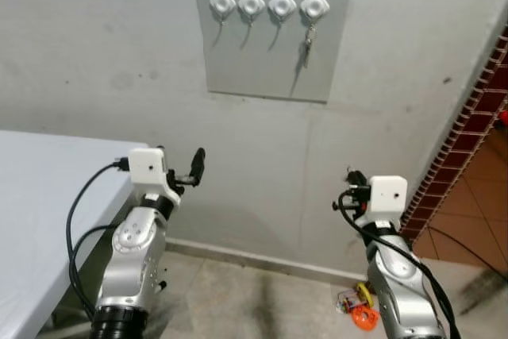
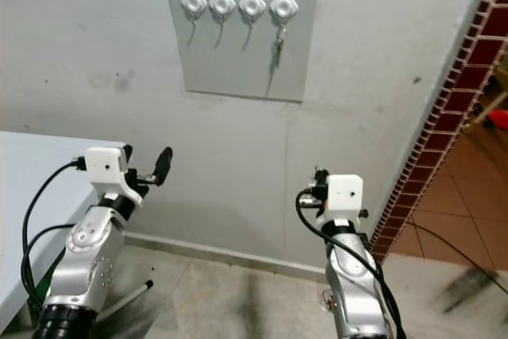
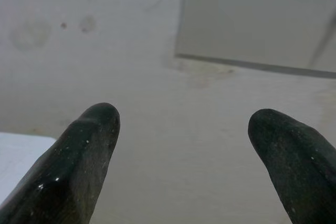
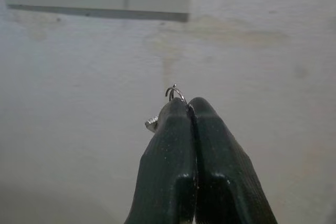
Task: Hang keys on a hook
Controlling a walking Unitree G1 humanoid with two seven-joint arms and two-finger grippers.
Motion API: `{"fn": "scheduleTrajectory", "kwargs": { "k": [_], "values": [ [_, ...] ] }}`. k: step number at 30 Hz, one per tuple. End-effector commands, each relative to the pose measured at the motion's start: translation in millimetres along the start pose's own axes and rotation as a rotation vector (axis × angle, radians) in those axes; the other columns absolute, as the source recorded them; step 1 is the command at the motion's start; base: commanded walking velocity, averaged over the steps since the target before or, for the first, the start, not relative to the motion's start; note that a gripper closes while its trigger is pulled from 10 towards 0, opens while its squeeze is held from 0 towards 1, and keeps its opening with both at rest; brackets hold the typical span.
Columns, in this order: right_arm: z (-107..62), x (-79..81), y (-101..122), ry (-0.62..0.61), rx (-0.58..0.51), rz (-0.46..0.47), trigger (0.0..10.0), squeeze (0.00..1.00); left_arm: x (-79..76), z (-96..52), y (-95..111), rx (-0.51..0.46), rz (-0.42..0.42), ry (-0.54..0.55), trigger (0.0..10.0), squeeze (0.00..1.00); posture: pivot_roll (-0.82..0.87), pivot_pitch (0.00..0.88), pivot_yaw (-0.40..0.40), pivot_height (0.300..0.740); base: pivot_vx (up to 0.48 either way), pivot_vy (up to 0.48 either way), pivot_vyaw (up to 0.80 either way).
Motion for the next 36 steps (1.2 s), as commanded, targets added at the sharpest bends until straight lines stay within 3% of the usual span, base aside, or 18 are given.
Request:
{"fn": "scheduleTrajectory", "kwargs": {
  "k": [1,15,26,36],
  "values": [
    [2.7,1.2,7.3,0.004,-0.023,0.002,10.0,0.00,0.1,2.9,5.1,-0.008,0.005,0.000,10.0,0.00,0.03,0.000,0.006,0.740,0.304,0.000,0.00],
    [3.1,4.6,7.7,0.020,-0.023,0.006,10.0,0.00,-1.6,2.9,5.7,-0.009,0.025,0.014,10.0,0.00,0.03,0.000,0.007,0.740,0.022,0.000,0.00],
    [3.4,5.6,8.3,0.028,-0.026,0.006,10.0,0.00,-2.5,3.9,-0.4,0.031,-0.008,0.016,10.0,0.00,0.03,0.000,0.004,0.740,0.000,0.000,0.00],
    [2.5,8.2,8.1,0.032,-0.026,0.012,10.0,0.00,-3.0,3.5,-0.6,0.036,-0.013,0.011,10.0,0.00,0.03,0.000,0.007,0.740,0.000,0.245,0.00]
  ]
}}
Point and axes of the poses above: a point about 5 cm out from each wrist's last joint towards the gripper, its own z axis pointing out of the wrist towards the gripper, its own y axis along the axis of the wrist's last joint, x = y × z, the point moved 3 cm from there along z, pointing out of the wrist towards the gripper, and after that the axes turned 2 degrees about -z, right-handed, at the moved point
